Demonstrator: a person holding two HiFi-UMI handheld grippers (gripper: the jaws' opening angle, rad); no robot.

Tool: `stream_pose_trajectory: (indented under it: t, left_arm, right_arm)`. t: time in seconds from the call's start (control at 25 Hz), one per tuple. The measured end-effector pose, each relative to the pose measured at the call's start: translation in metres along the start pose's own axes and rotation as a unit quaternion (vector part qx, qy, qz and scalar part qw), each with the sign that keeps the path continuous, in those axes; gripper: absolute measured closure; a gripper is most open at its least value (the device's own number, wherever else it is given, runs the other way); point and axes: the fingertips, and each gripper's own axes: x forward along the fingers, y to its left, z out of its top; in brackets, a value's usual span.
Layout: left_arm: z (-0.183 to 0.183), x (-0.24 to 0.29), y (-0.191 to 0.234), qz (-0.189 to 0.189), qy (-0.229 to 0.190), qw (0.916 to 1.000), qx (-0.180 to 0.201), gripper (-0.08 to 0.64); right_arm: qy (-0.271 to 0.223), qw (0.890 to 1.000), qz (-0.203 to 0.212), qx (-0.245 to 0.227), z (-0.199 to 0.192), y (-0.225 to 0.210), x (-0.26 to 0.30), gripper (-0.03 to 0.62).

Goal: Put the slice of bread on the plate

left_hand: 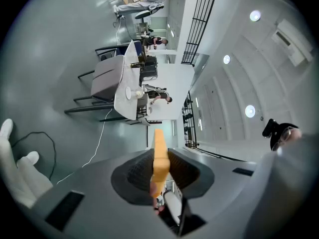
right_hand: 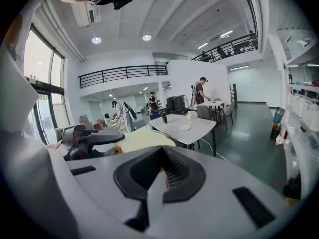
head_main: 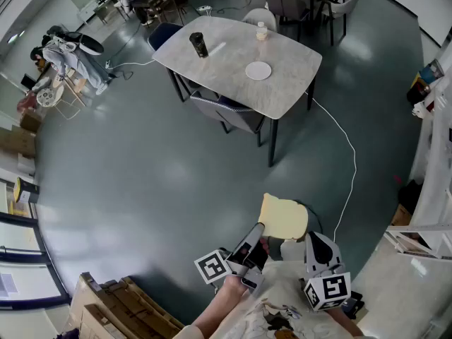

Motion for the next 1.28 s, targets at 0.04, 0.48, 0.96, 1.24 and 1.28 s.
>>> stream_pose_trajectory:
  t: [0.04,0.48,0.96,1.24,1.28]
  left_arm:
    - [0.002,-0.003,-0.001,0.001,-0.002,1.0000,-0.002,0.466]
    - [0.023,-0.029,-0.002,0.000,-0.004,1.0000,-0.007,0.466]
    - [0.067,-0.055,0.008,0.003,-0.021,0.9994,-0.026,0.466]
    - [0.103,-0.008,0.007,0.006,-0.044,0.9988,-0.023,0.466]
    - [0.110,0.004,0.007,0.007,-0.046,0.9986,-0.024,0.466]
  right_arm:
    - [0.003,1.000,0.001,0.001,-0.001,0.004,0.001,0.588]
    - [0.012,1.000,0.002,0.012,-0.011,0.032,0.007,0.588]
    - [0.028,0.999,-0.015,0.040,-0.026,0.046,0.033,0.588]
    - [0.039,0.999,0.023,0.029,-0.007,0.027,0.093,0.588]
    - [0.042,0.998,0.030,0.026,-0.004,0.023,0.105,0.588]
